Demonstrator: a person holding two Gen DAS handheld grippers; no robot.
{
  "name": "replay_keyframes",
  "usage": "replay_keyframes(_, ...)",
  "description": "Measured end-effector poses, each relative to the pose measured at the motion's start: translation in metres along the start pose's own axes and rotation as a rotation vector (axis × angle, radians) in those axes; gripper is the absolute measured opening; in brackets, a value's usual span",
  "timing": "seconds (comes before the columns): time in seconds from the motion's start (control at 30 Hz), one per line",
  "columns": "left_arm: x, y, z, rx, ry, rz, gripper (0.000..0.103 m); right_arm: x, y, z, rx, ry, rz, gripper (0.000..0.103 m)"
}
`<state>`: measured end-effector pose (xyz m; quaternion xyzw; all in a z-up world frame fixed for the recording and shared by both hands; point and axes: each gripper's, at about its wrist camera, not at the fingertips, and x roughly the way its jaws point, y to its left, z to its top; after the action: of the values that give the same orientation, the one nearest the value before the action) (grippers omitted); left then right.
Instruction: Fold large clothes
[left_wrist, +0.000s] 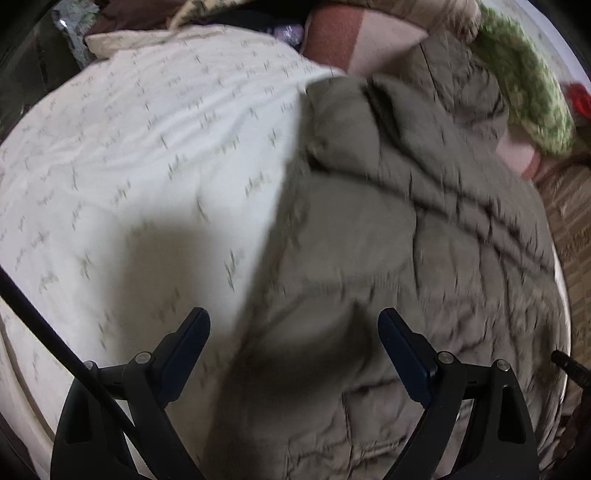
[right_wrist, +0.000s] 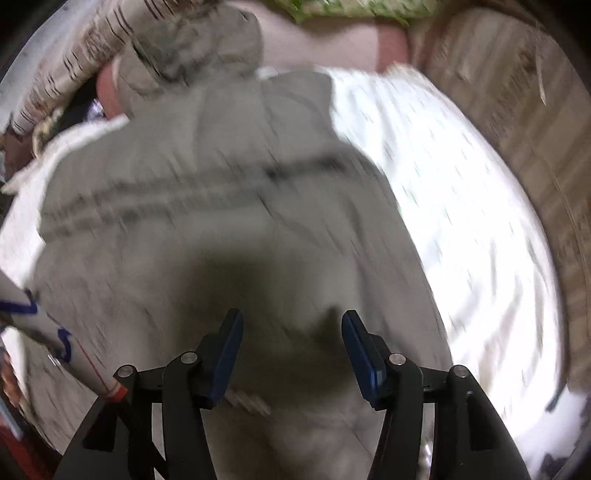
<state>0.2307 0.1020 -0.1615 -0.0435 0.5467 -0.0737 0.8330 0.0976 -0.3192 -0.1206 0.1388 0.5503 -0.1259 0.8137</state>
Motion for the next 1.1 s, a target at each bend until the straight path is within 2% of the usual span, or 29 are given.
replay_keyframes(0.1, 0.008, -0.006, -0.018, 0.019, 0.059, -0.036, 0.092, 0.005, -0.025, -0.033, 0.055, 0.053, 0.005, 0.061)
replay_keyframes(0.2, 0.001, -0.014, -0.035, 0.076, 0.026, -0.008, 0.090, -0.004, -0.043, -0.059, 0.092, 0.057, 0.026, 0.062)
replay_keyframes(0.27, -0.004, -0.014, -0.044, 0.096, 0.014, -0.016, 0.088, -0.008, -0.048, -0.073, 0.077, 0.062, 0.021, 0.062)
replay_keyframes(0.47, -0.020, -0.003, -0.052, 0.067, 0.002, -0.056, 0.086, -0.025, -0.046, -0.104, 0.030, 0.057, -0.012, 0.062)
replay_keyframes(0.53, -0.032, 0.002, -0.047, 0.046, -0.031, -0.064, 0.086, -0.036, -0.042, -0.106, 0.018, 0.038, -0.023, 0.062)
replay_keyframes(0.6, -0.048, 0.004, -0.043, 0.038, -0.100, -0.044, 0.086, -0.049, -0.038, -0.103, 0.027, 0.012, 0.002, 0.063)
replay_keyframes(0.7, -0.066, 0.005, -0.032, 0.039, -0.191, -0.001, 0.086, -0.078, -0.024, -0.084, 0.020, -0.060, 0.057, 0.067)
replay_keyframes(0.87, -0.055, -0.004, -0.013, 0.058, -0.210, 0.026, 0.086, -0.103, 0.031, -0.036, -0.032, -0.139, 0.158, 0.071)
replay_keyframes(0.97, -0.043, -0.019, -0.003, 0.092, -0.204, 0.035, 0.086, -0.107, 0.066, 0.009, -0.045, -0.197, 0.216, 0.073)
replay_keyframes(1.1, -0.034, -0.034, 0.004, 0.139, -0.210, 0.056, 0.086, -0.110, 0.121, 0.085, -0.077, -0.294, 0.238, 0.082)
